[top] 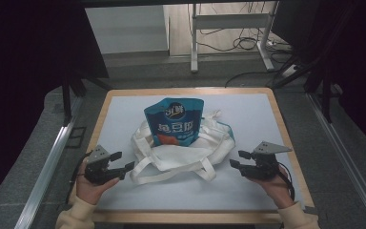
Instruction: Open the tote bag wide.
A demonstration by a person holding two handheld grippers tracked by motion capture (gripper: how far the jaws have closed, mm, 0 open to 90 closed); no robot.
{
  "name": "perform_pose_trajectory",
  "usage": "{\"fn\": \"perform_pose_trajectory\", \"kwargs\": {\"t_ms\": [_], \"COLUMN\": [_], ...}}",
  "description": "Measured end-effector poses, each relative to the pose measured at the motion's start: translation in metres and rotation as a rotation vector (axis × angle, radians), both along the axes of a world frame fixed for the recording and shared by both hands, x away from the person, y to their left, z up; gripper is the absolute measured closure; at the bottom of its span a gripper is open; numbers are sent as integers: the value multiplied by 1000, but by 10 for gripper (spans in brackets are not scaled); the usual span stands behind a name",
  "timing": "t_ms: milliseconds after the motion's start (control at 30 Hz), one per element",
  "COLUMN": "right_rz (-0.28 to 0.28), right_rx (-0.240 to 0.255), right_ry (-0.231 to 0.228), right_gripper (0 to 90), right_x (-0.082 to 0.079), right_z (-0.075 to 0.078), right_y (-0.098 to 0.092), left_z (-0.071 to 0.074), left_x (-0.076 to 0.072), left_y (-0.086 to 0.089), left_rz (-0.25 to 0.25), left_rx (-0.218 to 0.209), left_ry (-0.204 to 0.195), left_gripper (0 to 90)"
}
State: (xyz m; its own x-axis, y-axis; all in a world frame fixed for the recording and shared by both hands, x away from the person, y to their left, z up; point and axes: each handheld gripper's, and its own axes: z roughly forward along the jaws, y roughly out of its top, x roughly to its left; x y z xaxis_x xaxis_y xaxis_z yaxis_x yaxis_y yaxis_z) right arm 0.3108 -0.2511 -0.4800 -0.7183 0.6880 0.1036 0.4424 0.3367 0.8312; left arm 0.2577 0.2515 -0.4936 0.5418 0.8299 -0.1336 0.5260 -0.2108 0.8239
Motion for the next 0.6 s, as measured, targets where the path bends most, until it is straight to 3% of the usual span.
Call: {"fn": "perform_pose_trajectory", "kwargs": {"t_ms": [167,600], "right_rz": [-1,-12], "right_rx": [-14,-10], "right_ry": [26,-8], "right_gripper": [436,419], "right_x": [3,2], "right_z": [-10,-7], "right_y": [0,0], "left_z": [-4,0], "left_x": [-2,-4], "left_y": [4,8], "left_rz": [-3,11], "left_rx": [-9,-15], "left_ry": [8,-17], "left_gripper": [321,322]}}
